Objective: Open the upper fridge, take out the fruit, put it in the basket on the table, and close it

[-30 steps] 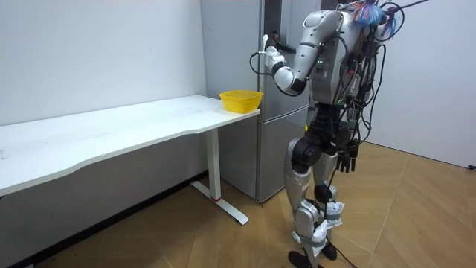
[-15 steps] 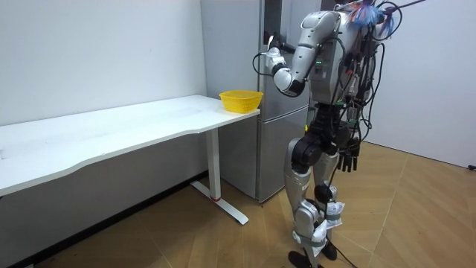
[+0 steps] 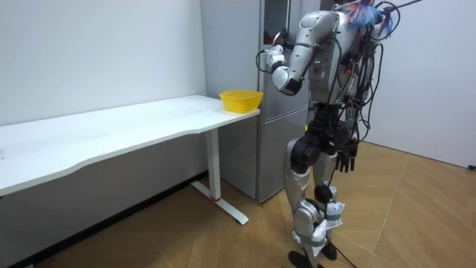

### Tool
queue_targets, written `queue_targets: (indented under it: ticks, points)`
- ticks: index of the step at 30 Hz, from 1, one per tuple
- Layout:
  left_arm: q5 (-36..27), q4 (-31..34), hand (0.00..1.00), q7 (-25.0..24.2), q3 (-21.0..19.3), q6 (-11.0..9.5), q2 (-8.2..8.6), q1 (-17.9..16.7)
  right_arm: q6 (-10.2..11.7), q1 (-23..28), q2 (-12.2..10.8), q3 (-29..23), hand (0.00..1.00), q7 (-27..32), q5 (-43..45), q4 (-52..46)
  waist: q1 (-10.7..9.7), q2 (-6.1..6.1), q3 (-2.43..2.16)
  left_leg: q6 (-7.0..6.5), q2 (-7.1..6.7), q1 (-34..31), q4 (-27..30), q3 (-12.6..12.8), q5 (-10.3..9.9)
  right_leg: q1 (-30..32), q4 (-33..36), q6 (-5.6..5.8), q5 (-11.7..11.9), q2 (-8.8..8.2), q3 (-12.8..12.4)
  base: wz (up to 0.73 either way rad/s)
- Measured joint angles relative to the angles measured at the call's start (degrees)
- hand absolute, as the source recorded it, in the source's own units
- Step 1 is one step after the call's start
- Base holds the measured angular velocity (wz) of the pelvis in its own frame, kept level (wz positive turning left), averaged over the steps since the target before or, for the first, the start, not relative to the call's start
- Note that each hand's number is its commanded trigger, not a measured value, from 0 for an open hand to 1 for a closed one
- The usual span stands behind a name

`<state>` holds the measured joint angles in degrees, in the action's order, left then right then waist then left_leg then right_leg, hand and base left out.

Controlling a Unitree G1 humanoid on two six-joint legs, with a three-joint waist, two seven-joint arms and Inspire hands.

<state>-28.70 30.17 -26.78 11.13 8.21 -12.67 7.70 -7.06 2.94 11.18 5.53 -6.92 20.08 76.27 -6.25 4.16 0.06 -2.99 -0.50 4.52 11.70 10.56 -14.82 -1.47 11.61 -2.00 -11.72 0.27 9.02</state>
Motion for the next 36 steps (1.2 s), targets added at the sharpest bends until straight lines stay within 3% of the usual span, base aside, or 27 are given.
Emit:
queue_targets:
  ticks: [4,11,19,27,36]
  points:
    - [-0.14,0.0,0.0,-0.8,1.43,0.0,-0.01,1.14,0.16,-0.04,0.08,-0.02,0.0,-0.1,-0.02,0.07,-0.21,0.85,-0.01,0.0,0.01,0.07,0.0,0.46,0.0,0.28,0.07,0.09,0.05,-0.01,-0.64,-0.08]
    - [-0.72,0.15,0.0,-1.65,3.97,0.0,0.09,1.65,0.08,-0.22,0.73,-0.03,0.0,0.39,-0.04,0.49,-2.56,0.88,-0.02,0.0,0.03,0.16,0.01,0.57,0.0,0.41,0.15,0.09,0.05,0.09,-1.09,-0.03]
    - [-1.16,0.13,0.0,-2.57,4.95,0.0,-0.11,3.26,0.07,-0.03,1.24,-0.08,0.0,0.32,-0.17,0.42,-3.04,0.51,0.11,0.0,0.21,0.86,-0.04,3.24,0.0,0.52,0.21,0.1,0.06,0.36,-3.07,-0.13]
    - [-1.54,0.13,0.0,-2.82,5.5,0.0,-0.49,4.54,0.19,-0.06,1.3,-0.18,0.0,-0.16,-0.62,0.21,-3.52,-0.34,0.16,0.0,0.35,1.18,-0.33,3.8,0.0,0.49,0.16,0.08,0.3,0.77,-4.33,-0.07]
    - [-2.92,0.1,0.0,-2.75,6.15,-0.09,-1.74,5.21,1.35,-0.41,1.46,-0.61,0.0,-0.07,-0.84,-0.22,-5.71,-0.79,0.17,0.0,0.59,1.3,-0.31,5.0,0.0,0.51,0.14,-0.08,0.42,0.98,-4.83,-0.03]
